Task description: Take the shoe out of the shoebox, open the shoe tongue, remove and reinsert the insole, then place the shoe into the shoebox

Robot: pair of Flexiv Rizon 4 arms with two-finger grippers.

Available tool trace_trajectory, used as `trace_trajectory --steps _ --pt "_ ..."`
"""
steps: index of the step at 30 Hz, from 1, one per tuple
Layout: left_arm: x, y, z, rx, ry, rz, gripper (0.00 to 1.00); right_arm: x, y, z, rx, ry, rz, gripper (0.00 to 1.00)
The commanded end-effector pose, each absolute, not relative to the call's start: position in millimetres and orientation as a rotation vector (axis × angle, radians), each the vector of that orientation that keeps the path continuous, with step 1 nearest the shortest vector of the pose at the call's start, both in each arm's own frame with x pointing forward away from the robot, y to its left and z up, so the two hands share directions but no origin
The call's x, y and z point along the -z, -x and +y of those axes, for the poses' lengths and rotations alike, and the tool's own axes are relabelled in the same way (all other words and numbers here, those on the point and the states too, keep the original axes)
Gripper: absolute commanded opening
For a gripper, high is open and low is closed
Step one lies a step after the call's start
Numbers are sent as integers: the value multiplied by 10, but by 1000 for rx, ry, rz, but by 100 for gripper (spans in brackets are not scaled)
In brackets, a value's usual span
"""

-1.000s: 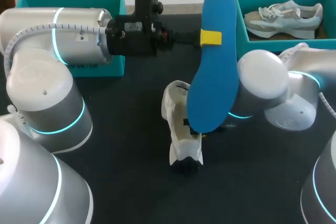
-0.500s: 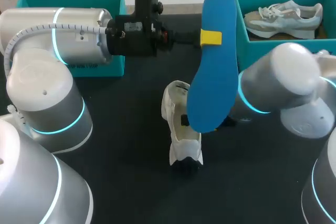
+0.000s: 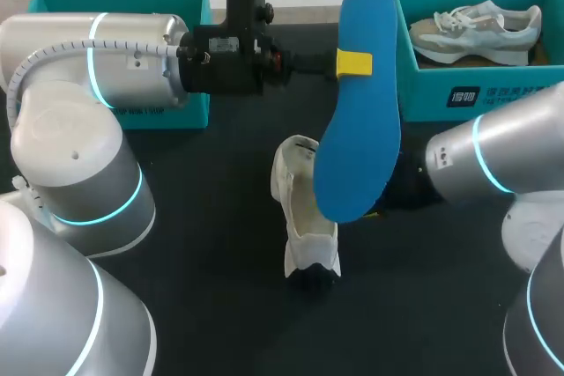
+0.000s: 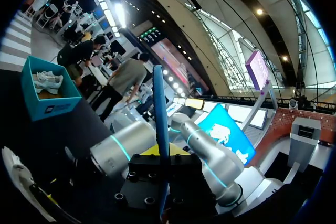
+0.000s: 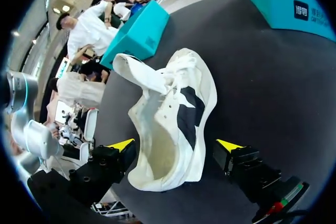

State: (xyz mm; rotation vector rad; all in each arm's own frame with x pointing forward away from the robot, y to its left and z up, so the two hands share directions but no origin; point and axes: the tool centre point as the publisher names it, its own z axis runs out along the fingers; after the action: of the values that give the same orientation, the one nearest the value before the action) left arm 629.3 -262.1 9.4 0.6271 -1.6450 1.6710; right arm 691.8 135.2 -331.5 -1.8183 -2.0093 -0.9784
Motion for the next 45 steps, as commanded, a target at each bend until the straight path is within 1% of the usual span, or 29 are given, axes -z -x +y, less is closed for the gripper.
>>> trace_trajectory --steps 1,8,16,21,30,43,45 --pt "-83 -6285 -2618 -1674 -627 -1642 0 3281 -6924 1314 1077 1745 -1934 100" --pt "-83 -6285 -2618 -1674 -627 -1642 0 2825 -6948 1151 1270 1571 -1734 100" --pt "-83 -6285 -2618 -1674 -627 -1642 0 2466 -6977 1148 1290 1359 -1623 100" --pt "-83 -6285 -2618 -1674 -627 -1642 0 2299 -7013 1084 1346 1319 -1547 100" --pt "-83 -6285 -2618 -1674 -627 -1642 0 2109 -7066 1043 1267 1320 -1502 100" --pt "-83 -6285 -2618 -1674 -627 -1642 0 1676 -7133 1095 1282 1350 -1432 100" --pt "-83 -6285 -2618 -1674 -627 -1642 0 1676 -7133 1095 1282 1350 -1432 100"
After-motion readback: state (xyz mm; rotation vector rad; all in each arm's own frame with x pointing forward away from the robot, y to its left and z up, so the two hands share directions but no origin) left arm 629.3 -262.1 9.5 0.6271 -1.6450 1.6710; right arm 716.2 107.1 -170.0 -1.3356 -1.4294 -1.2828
